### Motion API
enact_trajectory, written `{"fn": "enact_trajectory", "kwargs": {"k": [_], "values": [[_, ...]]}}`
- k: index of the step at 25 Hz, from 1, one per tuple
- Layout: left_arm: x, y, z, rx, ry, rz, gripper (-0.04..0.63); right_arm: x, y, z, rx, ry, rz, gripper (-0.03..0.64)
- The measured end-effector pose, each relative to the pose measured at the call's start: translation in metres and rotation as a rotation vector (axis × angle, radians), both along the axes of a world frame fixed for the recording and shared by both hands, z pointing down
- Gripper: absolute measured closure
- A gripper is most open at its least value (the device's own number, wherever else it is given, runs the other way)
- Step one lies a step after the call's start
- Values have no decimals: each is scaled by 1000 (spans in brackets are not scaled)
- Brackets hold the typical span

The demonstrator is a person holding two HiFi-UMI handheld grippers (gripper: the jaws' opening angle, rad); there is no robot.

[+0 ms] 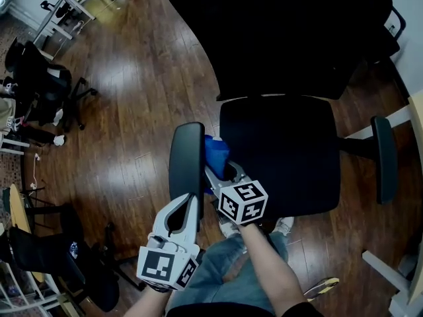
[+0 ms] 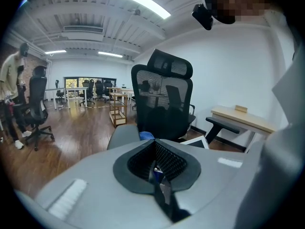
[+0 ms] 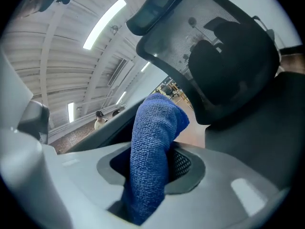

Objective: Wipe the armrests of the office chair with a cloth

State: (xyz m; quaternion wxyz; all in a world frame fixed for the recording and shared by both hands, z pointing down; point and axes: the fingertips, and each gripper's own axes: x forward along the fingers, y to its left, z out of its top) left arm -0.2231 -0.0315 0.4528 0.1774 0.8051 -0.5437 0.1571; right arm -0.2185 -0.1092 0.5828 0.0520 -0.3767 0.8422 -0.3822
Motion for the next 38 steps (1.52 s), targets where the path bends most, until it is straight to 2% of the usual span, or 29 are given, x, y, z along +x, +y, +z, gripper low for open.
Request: {"fn": "enact_trajectory", "kwargs": {"k": [10,16,27,33,38], "values": [[0,-5,0,35,-2,3,591,-1,-8,55,-61,48,14,472],[-5,-11,-3,61,-3,2,591,1,-18,93,-111,136,30,472],[-14,-12,0,57,11,10,591,1,-29,142,-192,277,55,472],[-20,-11,2,49,36,-21,591,1,-29,145,-205,292,59,472],[-18,-9,4,43,42,-16,591,7,-27,119,-168,290,66,471]]}}
